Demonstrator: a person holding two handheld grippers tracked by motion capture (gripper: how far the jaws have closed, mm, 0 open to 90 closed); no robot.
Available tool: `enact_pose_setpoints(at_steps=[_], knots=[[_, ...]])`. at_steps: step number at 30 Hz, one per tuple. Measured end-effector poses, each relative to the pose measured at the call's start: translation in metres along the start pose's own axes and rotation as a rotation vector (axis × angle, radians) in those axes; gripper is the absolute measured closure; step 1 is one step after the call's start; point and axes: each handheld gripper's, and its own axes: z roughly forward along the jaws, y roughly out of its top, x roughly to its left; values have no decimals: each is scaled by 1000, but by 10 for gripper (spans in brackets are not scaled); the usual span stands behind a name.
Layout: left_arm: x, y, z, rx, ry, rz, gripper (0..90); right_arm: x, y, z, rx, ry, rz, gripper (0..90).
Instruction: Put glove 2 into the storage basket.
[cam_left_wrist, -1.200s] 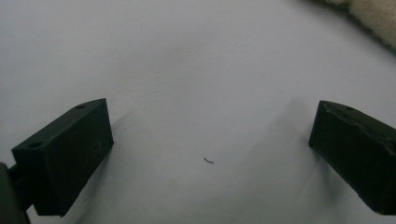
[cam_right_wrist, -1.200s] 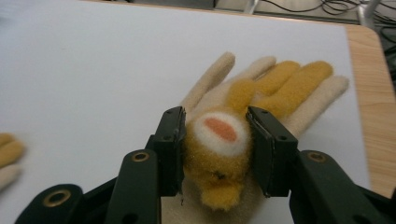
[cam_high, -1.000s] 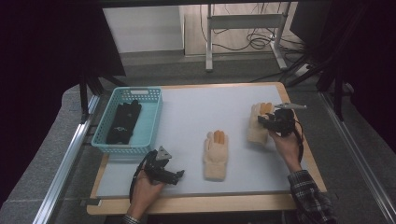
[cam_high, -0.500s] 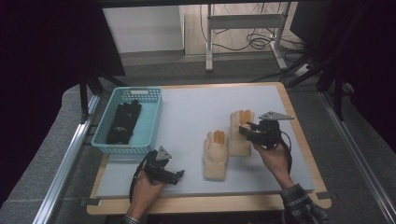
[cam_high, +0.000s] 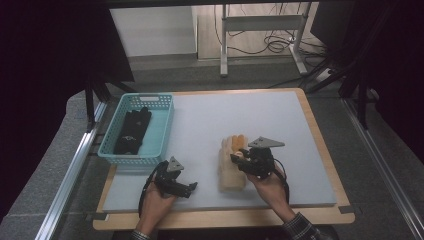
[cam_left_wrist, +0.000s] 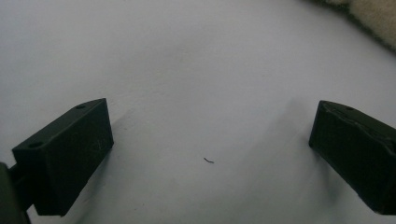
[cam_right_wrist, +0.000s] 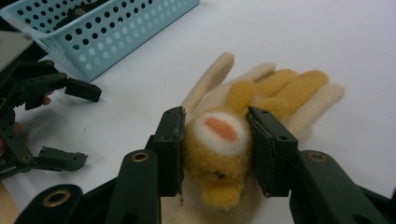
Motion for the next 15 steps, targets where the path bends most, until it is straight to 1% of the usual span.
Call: enact_pose_setpoints(at_steps=[1, 3, 5, 7, 9, 11, 12, 14, 15], knots=[[0, 0, 0, 0, 0, -2, 0, 2, -1, 2, 4, -1, -2, 573], [0, 0, 0, 0, 0, -3, 0, 6, -6, 9, 8, -17, -10, 572], [0, 0, 0, -1, -1, -5, 0, 6, -9, 14, 11, -24, -7, 572], [0, 0, 0, 2, -1, 0, 0, 7, -12, 18, 13, -44, -12, 566], [0, 0, 0, -1, 0, -3, 0, 8, -16, 22, 20, -51, -10, 546], [0, 0, 0, -1, 0, -3, 0, 8, -20, 24, 31, -54, -13, 500], [0, 0, 0, -1, 0, -2, 0, 8, -22, 25, 31, -43, -14, 475], [0, 0, 0, -1, 0, -4, 0, 8, -20, 20, 20, -30, -38, 407], [0, 0, 0, 2, -1, 0, 0, 7, -19, 18, 15, -33, -47, 388]])
